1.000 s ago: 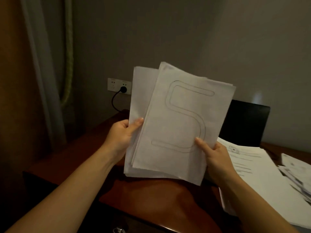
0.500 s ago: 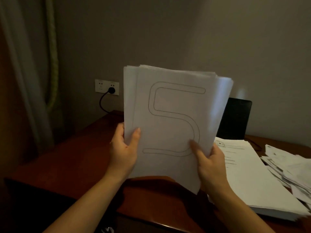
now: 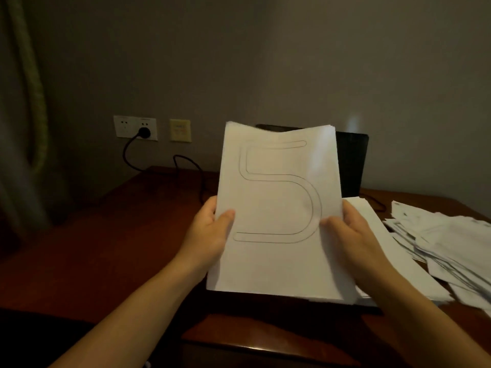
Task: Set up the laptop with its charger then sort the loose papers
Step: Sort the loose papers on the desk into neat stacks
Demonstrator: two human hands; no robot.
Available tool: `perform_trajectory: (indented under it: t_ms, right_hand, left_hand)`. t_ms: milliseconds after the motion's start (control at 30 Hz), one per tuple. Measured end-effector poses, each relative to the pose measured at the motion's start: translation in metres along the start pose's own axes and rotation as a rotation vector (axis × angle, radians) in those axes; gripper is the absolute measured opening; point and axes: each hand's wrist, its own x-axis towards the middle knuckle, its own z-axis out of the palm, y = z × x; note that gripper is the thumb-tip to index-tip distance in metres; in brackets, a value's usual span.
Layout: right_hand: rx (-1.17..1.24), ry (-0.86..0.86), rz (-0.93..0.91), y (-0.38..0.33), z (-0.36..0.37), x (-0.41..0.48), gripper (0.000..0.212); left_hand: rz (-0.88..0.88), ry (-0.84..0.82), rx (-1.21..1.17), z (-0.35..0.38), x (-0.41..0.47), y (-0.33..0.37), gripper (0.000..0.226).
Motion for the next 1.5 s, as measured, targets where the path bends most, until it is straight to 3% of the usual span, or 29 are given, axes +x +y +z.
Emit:
perform_trajectory:
  t_ms: [167,333,500,633,800,967,1200,1300,1433,1500]
  right_hand:
    - [-0.055,0.104,0.083,0.008,-0.058,0.006,0.016]
    - [-0.263,0.151,0.155,0.029,-0.098,0.008,0.016]
    - [-0.471,0.139,0.169,0.040,-0.127,0.009,0.034]
    - [-0.684,0.104,0.204,0.052,-0.136,0.006,0.048]
    - [-0.795,0.028,0.333,0.059,-0.141,-0.002,0.060]
    - [-0.735,-0.056,0.494,0.051,-0.156,-0.003,0.069]
    - [-0.572,-0.088,0.747,0.050,-0.163,0.007,0.050]
    - [-0.518,-0.089,0.756,0.059,-0.162,0.009,0.049]
    - [-0.365,-0.082,0.753,0.056,-0.160,0.004,0.064]
    - [-0.236,-0.126,0.720,0.050,-0.158,0.004,0.060]
  left_hand:
    - [0.021,-0.142,-0.054,0.046,0.008,0.000,0.079]
    - [0.105,-0.185,0.171,0.092,0.010,-0.010,0.035]
    - [0.243,-0.210,0.486,0.119,0.017,-0.024,0.030]
    - [0.245,-0.231,0.733,0.127,0.014,-0.044,0.023]
    - [0.291,-0.162,0.805,0.123,0.010,-0.051,0.019]
    - [0.295,-0.290,0.856,0.124,0.007,-0.051,0.030]
    - [0.271,-0.311,0.889,0.123,0.011,-0.054,0.040]
    - [0.262,-0.326,0.890,0.123,0.011,-0.052,0.050]
    - [0.265,-0.330,0.893,0.122,0.010,-0.050,0.051]
    - [0.263,-0.339,0.892,0.121,0.010,-0.050,0.049]
